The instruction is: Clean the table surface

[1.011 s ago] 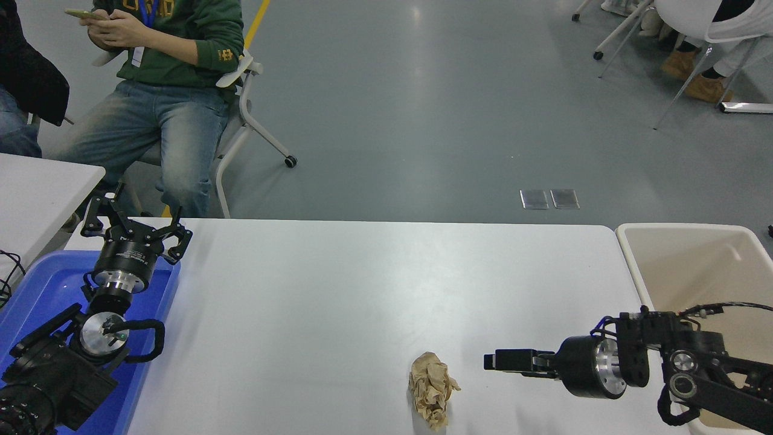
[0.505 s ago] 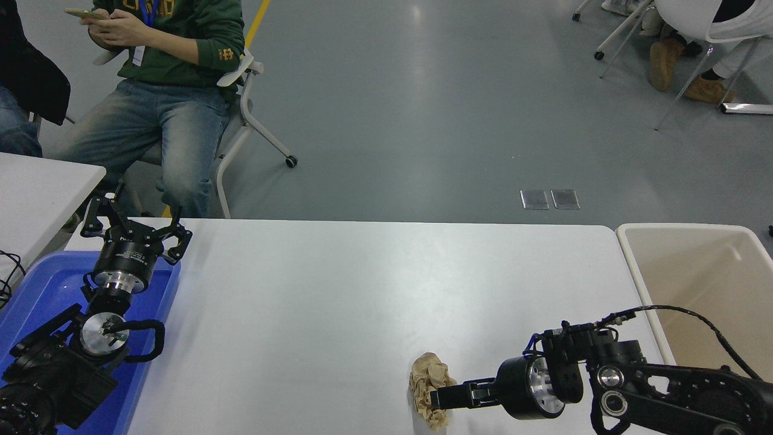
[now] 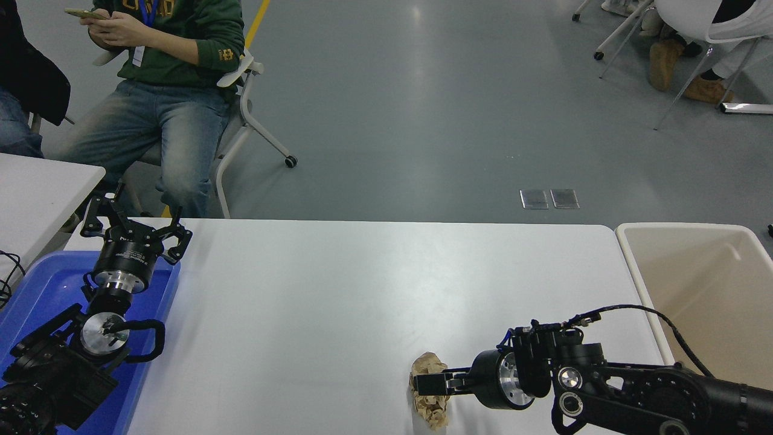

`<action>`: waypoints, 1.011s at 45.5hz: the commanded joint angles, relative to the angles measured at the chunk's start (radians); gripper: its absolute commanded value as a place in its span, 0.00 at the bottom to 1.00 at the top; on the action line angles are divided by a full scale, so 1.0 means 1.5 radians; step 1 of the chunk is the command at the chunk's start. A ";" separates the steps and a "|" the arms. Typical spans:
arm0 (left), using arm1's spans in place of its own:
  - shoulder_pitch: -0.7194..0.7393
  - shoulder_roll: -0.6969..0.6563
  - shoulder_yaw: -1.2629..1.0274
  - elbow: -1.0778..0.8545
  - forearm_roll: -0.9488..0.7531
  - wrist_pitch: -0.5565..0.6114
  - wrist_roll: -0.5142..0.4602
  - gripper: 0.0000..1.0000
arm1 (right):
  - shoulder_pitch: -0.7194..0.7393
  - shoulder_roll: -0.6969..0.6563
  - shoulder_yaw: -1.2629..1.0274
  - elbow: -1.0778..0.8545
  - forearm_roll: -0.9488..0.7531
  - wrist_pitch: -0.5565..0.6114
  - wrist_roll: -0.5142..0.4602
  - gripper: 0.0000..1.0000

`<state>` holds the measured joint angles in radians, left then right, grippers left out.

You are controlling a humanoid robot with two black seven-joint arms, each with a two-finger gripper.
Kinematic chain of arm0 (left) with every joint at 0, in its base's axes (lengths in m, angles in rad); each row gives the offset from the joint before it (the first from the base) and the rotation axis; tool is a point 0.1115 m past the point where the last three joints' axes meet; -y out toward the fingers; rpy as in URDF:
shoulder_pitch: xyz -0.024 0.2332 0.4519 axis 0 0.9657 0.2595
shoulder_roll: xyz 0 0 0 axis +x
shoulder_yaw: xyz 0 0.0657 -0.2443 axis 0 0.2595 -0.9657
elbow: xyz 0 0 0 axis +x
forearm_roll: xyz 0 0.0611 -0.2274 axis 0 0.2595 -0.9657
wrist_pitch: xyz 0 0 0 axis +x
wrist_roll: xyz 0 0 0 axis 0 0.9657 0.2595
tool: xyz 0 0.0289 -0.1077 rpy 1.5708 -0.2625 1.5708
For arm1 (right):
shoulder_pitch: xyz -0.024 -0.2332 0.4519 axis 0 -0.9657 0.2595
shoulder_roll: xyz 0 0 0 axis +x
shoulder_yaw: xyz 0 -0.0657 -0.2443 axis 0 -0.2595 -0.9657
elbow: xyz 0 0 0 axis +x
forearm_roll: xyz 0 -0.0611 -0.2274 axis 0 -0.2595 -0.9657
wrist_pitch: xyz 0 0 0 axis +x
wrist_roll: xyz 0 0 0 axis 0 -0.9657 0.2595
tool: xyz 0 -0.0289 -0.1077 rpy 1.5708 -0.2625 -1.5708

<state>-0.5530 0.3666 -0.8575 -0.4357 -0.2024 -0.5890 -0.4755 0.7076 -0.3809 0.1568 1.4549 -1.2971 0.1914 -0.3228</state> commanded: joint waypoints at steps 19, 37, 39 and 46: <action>0.000 0.000 0.000 0.000 0.000 0.000 0.000 1.00 | -0.030 0.033 -0.003 -0.055 -0.060 -0.022 0.005 1.00; 0.000 0.000 0.000 0.000 0.000 0.000 0.000 1.00 | -0.061 0.053 -0.005 -0.068 -0.103 -0.037 0.014 1.00; -0.001 0.000 0.000 0.000 0.000 0.000 0.000 1.00 | -0.063 0.061 -0.005 -0.074 -0.103 -0.037 0.015 1.00; 0.000 0.000 0.000 0.000 0.000 0.000 0.000 1.00 | -0.065 0.076 -0.018 -0.089 -0.135 -0.074 0.028 0.87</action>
<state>-0.5528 0.3666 -0.8575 -0.4356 -0.2025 -0.5890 -0.4755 0.6237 -0.2998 0.1490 1.3517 -1.4436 0.1321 -0.3017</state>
